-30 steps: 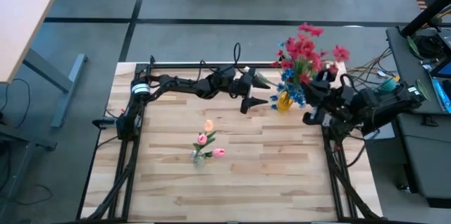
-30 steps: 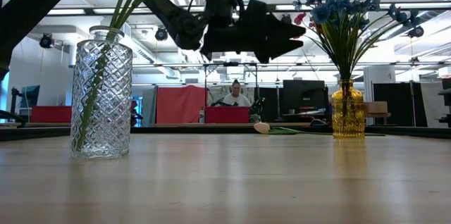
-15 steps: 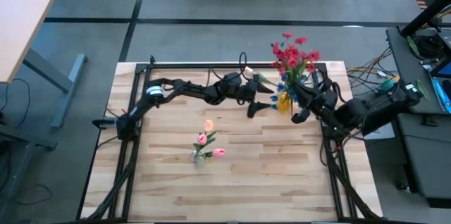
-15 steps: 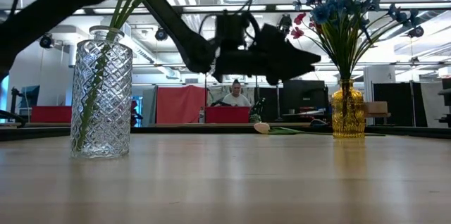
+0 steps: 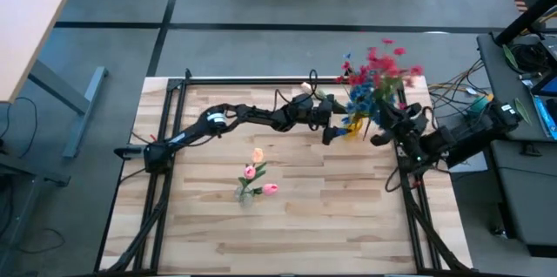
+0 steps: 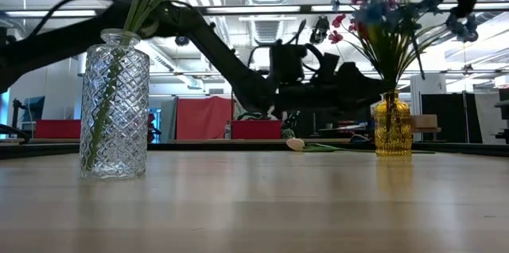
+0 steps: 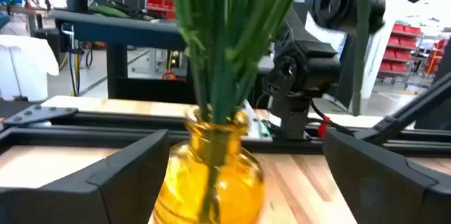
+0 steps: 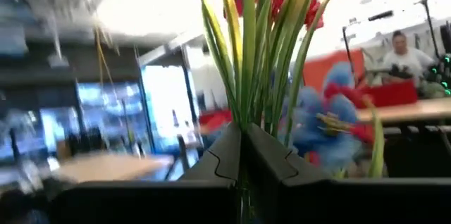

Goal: Sort flowers into vase by color
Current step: Put the red flowers into the yellow vase

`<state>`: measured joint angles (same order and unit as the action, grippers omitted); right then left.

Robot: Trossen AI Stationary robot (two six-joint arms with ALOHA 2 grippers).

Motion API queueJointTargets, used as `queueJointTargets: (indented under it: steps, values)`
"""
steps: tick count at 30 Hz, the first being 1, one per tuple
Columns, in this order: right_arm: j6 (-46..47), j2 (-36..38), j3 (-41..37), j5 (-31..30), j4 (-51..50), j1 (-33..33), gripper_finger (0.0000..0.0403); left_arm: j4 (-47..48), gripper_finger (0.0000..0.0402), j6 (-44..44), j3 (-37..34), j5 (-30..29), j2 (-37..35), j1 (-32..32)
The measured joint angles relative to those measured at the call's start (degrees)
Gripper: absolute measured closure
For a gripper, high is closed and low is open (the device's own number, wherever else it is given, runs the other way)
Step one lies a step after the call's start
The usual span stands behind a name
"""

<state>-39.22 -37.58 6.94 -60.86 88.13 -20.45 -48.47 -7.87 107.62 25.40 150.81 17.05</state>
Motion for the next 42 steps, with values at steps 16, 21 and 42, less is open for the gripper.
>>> queueJointTargets:
  steps: [16,21,42]
  values:
    - [-4.5,0.2,-0.8,7.9,1.9,4.6,0.0394,11.5,0.0055,3.6,16.6,-1.0,8.1,0.1]
    - [-2.8,-1.2,-0.8,8.5,1.9,7.8,0.0394,13.0,0.0081,4.6,17.2,-0.9,8.3,0.1]
    - [1.1,-5.3,-0.7,10.5,1.8,14.5,0.0394,14.5,0.0139,4.4,17.2,-0.9,8.2,0.1]
